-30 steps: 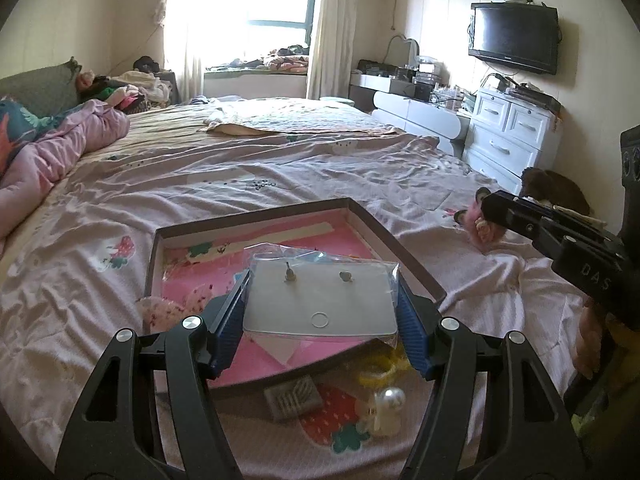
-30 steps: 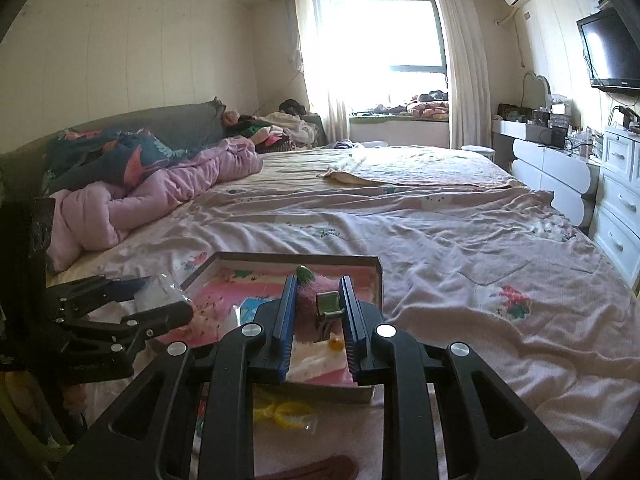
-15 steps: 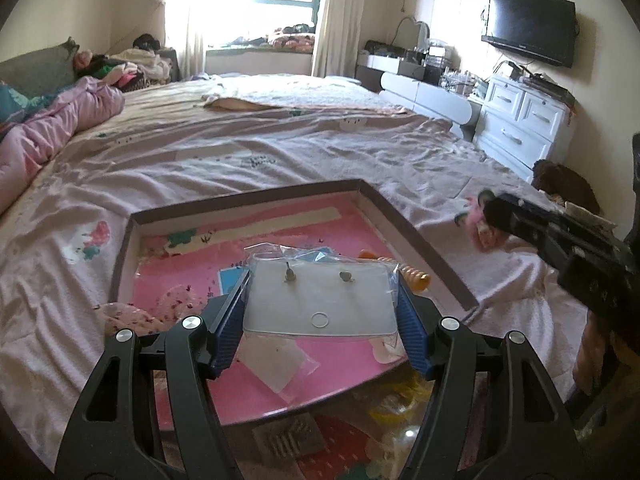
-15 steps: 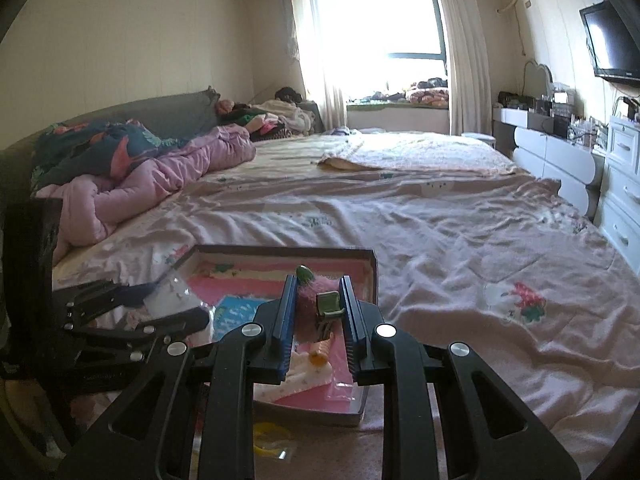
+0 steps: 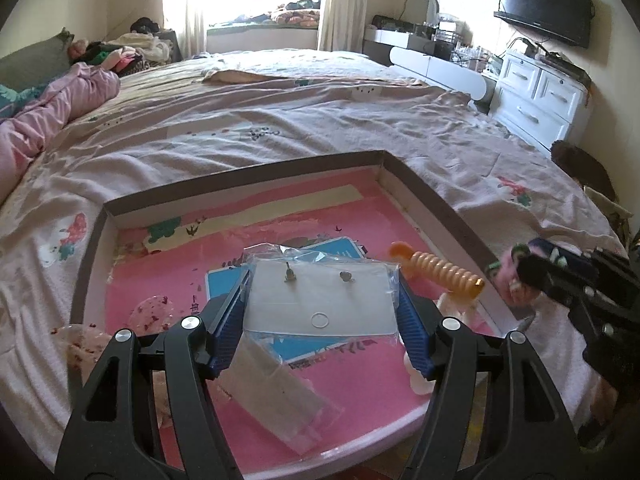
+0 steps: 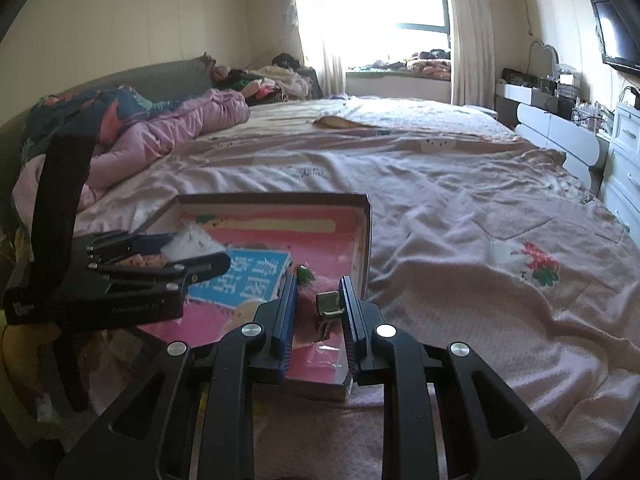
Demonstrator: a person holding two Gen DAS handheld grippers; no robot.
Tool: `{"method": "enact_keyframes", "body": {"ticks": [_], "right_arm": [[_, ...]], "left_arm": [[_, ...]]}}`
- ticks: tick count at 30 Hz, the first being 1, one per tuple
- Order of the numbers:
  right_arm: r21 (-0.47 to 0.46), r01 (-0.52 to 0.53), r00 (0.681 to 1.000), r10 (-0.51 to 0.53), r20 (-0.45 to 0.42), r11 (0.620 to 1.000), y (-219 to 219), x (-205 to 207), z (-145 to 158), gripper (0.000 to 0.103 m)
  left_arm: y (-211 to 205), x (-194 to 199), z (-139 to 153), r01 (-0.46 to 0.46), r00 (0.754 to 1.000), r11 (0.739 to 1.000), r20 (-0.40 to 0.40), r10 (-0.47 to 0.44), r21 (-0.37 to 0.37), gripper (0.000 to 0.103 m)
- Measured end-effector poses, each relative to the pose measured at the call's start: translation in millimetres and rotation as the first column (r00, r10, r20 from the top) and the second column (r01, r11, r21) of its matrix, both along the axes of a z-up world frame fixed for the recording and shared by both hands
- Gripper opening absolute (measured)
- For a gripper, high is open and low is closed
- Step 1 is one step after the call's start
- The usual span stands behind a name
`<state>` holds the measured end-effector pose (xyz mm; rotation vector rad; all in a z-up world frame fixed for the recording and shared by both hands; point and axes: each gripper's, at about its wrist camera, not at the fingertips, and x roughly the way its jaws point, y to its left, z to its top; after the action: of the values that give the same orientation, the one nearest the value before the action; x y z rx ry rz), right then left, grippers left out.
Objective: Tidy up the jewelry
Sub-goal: 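Lower the white card into the tray with the left tool while the right tool drops the green clip there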
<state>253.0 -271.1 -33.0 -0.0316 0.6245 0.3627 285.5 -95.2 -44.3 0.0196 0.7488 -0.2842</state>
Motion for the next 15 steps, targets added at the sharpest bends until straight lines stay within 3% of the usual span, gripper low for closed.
{"method": "enact_keyframes", "body": {"ticks": [15], "right_arm": [[-0.009,-0.005,0.999,0.004,-0.055,1.000,0.8,1.1,-14.2,0.023]], "left_arm": [[4.3,-2.0,-3.7,-0.022,1.000,1.000,-0.023,0.021,-0.008,0.068]]}}
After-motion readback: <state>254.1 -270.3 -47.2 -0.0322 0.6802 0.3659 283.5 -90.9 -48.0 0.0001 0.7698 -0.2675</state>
